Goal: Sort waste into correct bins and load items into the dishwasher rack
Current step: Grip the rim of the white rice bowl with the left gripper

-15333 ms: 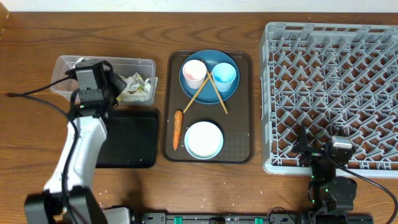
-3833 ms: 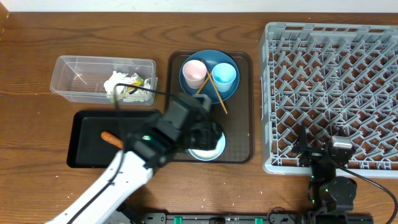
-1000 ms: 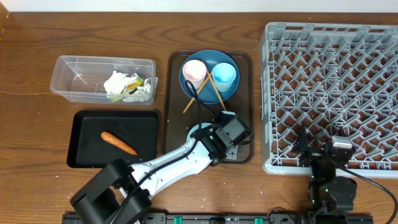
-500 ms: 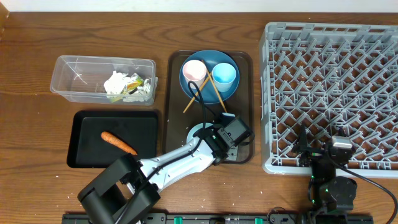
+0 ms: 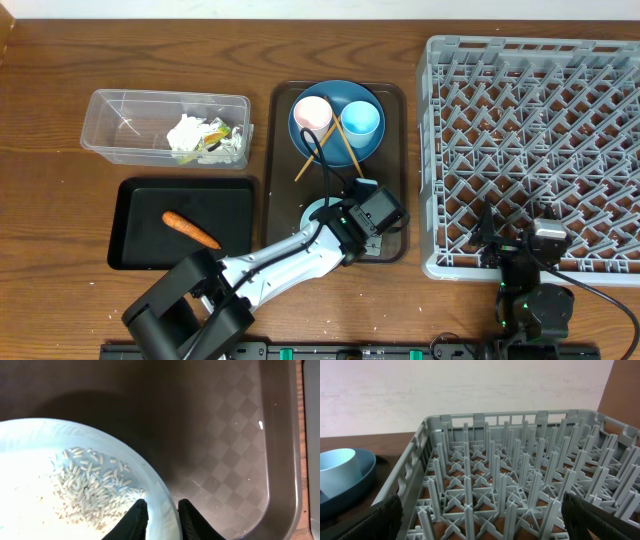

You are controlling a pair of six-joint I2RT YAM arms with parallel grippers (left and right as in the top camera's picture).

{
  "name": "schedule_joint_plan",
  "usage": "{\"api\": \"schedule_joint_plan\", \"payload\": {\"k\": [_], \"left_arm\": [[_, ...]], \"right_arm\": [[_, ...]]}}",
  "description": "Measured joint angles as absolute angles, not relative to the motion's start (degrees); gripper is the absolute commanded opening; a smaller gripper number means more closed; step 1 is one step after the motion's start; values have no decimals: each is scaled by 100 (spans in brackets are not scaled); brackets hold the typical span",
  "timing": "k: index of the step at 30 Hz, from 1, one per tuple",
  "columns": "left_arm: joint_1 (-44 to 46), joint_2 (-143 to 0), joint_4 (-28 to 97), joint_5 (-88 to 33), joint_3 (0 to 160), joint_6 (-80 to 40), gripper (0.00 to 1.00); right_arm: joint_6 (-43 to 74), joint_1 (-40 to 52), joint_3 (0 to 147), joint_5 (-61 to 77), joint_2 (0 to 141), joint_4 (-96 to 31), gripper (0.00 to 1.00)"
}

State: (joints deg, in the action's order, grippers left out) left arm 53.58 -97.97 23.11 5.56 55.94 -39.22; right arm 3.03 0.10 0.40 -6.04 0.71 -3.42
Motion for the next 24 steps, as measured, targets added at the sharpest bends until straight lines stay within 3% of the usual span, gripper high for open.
{"api": "schedule_joint_plan", "payload": {"k": [24], "left_arm": [[5358,-9793,2399,558,5594,-3922,19]], "right_arm": [[303,10,40,-604,71,-344,99]]}}
